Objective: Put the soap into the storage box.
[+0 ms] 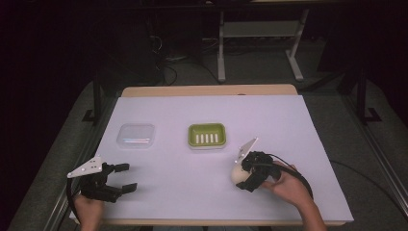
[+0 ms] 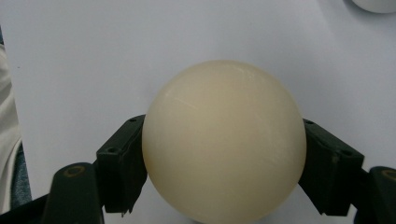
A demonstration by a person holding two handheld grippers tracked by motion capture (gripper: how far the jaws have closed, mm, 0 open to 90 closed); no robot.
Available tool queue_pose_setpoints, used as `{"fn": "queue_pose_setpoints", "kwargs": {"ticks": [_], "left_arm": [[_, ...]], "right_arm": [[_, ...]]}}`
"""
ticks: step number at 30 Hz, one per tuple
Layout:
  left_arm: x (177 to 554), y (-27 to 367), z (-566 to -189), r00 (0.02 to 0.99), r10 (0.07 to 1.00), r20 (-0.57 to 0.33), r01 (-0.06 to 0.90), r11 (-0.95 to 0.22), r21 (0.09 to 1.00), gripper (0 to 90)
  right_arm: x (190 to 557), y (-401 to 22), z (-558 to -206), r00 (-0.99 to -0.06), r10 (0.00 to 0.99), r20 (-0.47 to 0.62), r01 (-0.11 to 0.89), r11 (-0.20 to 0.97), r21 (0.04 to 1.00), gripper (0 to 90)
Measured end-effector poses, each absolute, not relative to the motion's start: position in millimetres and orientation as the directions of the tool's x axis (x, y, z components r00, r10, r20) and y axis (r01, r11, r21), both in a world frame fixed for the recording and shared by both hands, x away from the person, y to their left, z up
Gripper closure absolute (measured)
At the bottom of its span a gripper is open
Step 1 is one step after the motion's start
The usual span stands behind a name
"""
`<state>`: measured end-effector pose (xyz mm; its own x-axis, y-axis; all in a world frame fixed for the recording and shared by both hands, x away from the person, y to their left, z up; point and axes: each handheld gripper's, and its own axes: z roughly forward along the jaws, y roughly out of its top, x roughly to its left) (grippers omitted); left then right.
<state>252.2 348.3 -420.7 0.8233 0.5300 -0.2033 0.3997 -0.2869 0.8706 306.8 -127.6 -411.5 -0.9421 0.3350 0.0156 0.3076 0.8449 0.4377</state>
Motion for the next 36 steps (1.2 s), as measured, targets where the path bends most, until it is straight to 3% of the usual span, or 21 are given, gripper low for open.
{"fn": "queue_pose_setpoints", "kwargs": {"ticks": [36], "left_arm": [[252, 350, -421, 0.82, 0.535, -0.206, 0.403, -0.282, 0.871, 13.1]], "right_arm": [[346, -103, -387, -0.948, 0.313, 0.057, 0.302, 0.83, 0.47, 24.3]]}}
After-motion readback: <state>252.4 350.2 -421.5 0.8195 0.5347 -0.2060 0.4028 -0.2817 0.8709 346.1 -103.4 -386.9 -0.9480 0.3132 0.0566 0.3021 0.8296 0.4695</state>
